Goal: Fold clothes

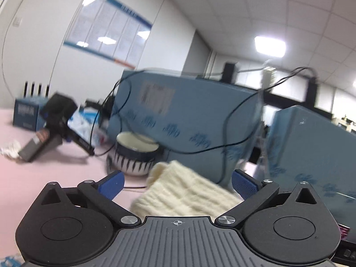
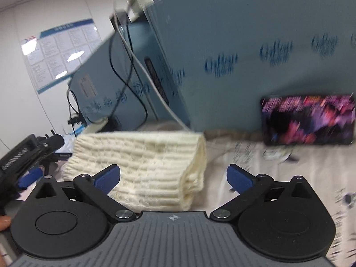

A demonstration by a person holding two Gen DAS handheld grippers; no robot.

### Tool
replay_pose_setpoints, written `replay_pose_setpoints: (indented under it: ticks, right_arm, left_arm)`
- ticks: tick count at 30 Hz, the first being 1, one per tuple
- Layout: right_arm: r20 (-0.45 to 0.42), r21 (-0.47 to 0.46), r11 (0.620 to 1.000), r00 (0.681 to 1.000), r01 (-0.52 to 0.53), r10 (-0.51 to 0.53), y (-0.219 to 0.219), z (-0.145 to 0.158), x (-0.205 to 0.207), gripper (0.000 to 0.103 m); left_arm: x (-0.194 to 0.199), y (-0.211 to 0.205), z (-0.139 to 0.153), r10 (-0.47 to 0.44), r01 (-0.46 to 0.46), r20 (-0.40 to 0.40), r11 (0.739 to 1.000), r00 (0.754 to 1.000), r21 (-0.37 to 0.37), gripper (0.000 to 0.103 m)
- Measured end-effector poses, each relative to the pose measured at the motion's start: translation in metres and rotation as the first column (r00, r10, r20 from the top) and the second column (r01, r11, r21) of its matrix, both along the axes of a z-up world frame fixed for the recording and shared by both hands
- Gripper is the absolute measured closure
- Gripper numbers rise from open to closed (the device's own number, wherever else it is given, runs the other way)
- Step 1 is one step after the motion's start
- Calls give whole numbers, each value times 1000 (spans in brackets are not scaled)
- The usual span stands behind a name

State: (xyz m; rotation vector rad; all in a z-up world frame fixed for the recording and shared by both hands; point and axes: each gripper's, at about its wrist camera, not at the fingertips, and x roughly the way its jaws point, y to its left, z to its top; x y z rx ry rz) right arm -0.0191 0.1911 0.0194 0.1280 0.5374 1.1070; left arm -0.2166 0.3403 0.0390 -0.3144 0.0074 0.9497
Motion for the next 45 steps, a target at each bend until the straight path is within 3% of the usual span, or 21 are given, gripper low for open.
replay_pose_setpoints:
  ticks: [1, 5, 11, 18, 22, 26, 31, 45]
  right_arm:
    - [19, 5, 1000, 1000, -2, 2, -5, 2, -1, 0]
    - [83, 21, 1000, 996, -12, 10, -21, 2, -7, 0]
    - [166, 73, 997, 986, 7, -19, -37, -4, -8, 0]
    - [270, 123, 992, 963, -18, -16, -33, -15, -13, 0]
    - [243, 158, 987, 970, -18, -21, -38, -16, -7, 0]
    - [272, 195, 980, 962, -34, -21, -42, -15, -7, 0]
    - [290, 204, 978, 957, -53, -8, -43, -14, -10, 0]
    - [351, 195, 978, 936, -73, 0, -43, -13, -20, 0]
  left_arm:
    - [1, -11, 2, 2, -2, -5, 1000, 1000, 16, 0]
    - [5, -54, 2, 63, -62, -11, 996, 998, 71, 0]
    - [1, -92, -9, 183, -183, -6, 981, 983, 66, 0]
    - [7, -114, -16, 326, -315, -53, 937, 944, 153, 0]
    - [17, -123, -20, 347, -319, -113, 925, 931, 207, 0]
    - [25, -130, -25, 380, -338, -158, 911, 912, 237, 0]
    - [26, -130, -26, 416, -368, -166, 894, 894, 256, 0]
    - [21, -129, -27, 459, -417, -136, 873, 878, 253, 0]
